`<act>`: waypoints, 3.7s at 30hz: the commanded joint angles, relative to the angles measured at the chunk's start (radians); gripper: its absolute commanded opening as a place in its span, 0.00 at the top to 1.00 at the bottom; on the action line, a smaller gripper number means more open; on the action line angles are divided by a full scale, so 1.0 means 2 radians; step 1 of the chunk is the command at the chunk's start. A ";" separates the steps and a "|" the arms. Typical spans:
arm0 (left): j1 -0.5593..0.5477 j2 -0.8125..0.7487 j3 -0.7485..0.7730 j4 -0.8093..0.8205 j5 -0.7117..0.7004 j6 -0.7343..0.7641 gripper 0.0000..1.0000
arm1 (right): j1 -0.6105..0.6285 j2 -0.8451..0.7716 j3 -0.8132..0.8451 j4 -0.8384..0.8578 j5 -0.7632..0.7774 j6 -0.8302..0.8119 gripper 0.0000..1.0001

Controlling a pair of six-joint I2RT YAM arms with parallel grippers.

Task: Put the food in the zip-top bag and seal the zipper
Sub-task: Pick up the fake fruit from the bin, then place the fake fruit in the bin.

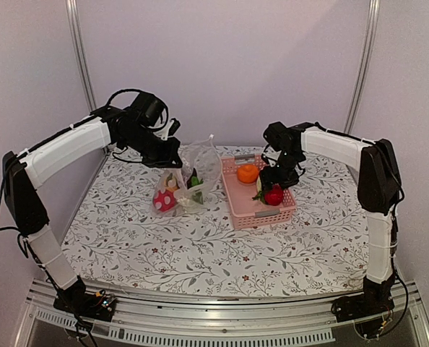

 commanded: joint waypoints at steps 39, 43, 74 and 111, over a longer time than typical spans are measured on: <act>0.000 0.008 0.004 -0.007 0.012 0.009 1.00 | 0.007 0.060 -0.013 0.087 0.022 0.030 0.16; 0.000 0.006 0.002 -0.006 0.013 0.007 1.00 | 0.007 0.063 -0.009 0.110 0.030 0.036 0.16; 0.000 0.004 -0.009 0.002 0.012 0.011 1.00 | 0.009 -0.068 -0.070 0.087 -0.020 0.064 0.32; -0.001 0.006 -0.009 -0.001 0.017 0.009 1.00 | 0.008 -0.033 -0.119 0.080 -0.073 0.066 0.20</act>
